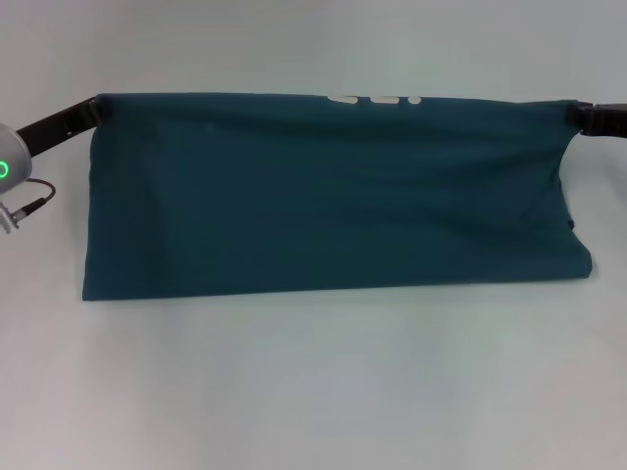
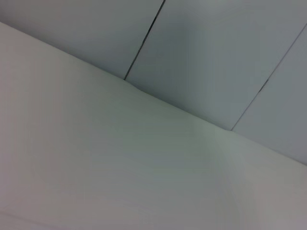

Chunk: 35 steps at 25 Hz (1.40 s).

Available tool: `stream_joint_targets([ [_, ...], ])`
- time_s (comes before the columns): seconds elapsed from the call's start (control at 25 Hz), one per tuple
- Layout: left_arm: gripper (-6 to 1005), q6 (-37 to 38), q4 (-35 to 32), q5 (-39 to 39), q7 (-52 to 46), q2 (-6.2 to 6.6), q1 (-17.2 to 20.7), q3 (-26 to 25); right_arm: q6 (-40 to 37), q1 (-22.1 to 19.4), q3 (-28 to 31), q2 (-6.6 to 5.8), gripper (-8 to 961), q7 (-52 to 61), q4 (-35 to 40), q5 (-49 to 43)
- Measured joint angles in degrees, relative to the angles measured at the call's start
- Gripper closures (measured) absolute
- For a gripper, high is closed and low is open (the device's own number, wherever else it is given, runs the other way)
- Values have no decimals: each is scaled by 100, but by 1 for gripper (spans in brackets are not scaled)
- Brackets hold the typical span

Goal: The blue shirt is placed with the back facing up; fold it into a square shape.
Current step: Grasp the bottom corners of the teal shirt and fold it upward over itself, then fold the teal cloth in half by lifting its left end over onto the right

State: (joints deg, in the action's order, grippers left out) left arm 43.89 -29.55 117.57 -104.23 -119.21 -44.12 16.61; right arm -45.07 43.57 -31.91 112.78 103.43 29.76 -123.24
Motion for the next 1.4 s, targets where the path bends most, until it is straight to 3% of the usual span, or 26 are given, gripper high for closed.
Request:
stream_joint_targets([
  [0.4,849,-351,-36,-526,127,-116,64,-4,334,-96,-1,144,805,-161,275,21],
  [0.52,801,-366,-42,-703,252,-137,101,-6,352,-96,0,96,678,-125,279,22],
  [0.6,580,-368,-48,-855,343,-152,137,-5,328,-97,1,56,594,-30,284,26],
  [1.04,140,-321,-52,-1096,538,-157,201,59,-427,-147,0,-88,108,427,285,38],
  [1.4,101,294,-215,-1047,537,-140,446,884,-1678,-416,114,-265,49,1021,413,38],
])
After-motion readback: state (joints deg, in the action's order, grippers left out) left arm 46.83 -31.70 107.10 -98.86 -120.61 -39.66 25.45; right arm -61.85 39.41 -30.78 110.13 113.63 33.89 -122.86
